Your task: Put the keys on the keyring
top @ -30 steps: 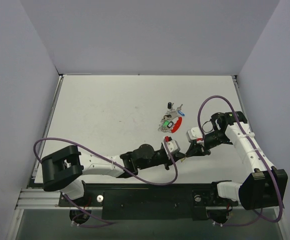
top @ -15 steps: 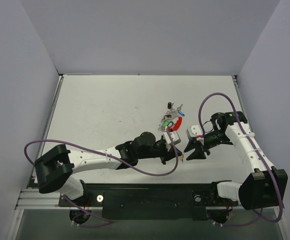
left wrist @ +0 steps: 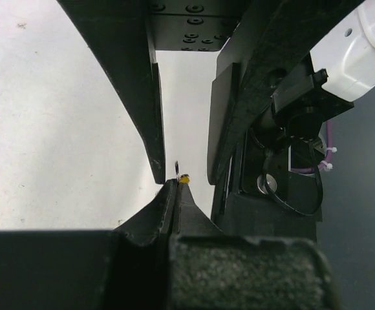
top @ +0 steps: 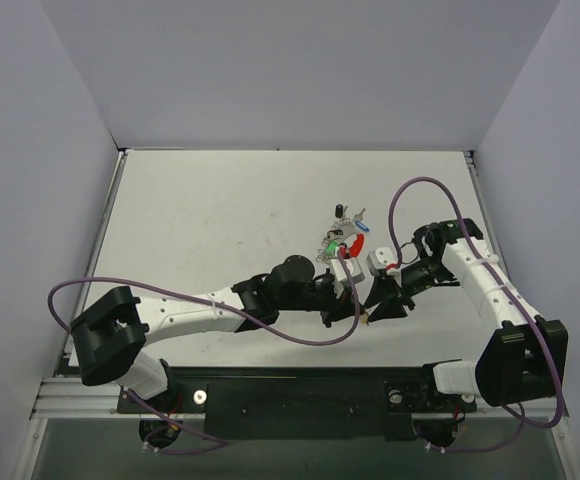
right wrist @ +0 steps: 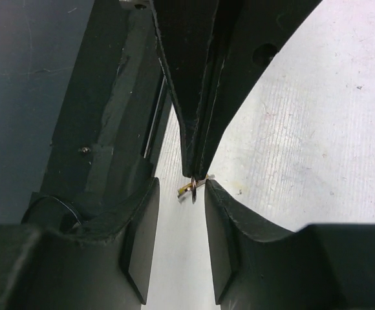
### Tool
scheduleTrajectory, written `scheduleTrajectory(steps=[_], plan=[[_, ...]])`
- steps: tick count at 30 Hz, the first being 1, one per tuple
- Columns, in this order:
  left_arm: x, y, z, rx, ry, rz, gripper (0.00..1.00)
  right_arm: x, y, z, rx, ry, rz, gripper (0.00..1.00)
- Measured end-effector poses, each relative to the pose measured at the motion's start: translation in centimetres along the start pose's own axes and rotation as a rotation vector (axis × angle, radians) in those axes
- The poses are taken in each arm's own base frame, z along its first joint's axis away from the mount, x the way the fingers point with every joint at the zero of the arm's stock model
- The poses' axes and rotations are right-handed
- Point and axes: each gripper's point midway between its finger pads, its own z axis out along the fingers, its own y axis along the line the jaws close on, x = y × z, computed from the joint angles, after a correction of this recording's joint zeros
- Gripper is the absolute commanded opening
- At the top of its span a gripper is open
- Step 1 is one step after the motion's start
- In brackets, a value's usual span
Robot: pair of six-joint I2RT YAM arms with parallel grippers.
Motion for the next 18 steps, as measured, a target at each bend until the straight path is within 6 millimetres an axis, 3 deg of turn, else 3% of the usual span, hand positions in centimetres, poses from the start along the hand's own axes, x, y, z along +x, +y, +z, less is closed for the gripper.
scheduleTrajectory(steps=[9, 18], plan=[[0.2, -0.22, 0.07, 0.016, 0.008, -0.019, 0.0, -0.01, 0.1, 0.2, -0.011, -0.006, 0.04, 0.18], [0.49, 0.16, -0.16, 0.026, 0.031, -0.039, 0.0, -0.02, 0.11, 0.22, -0.01, -0.005, 0.054, 0.01]])
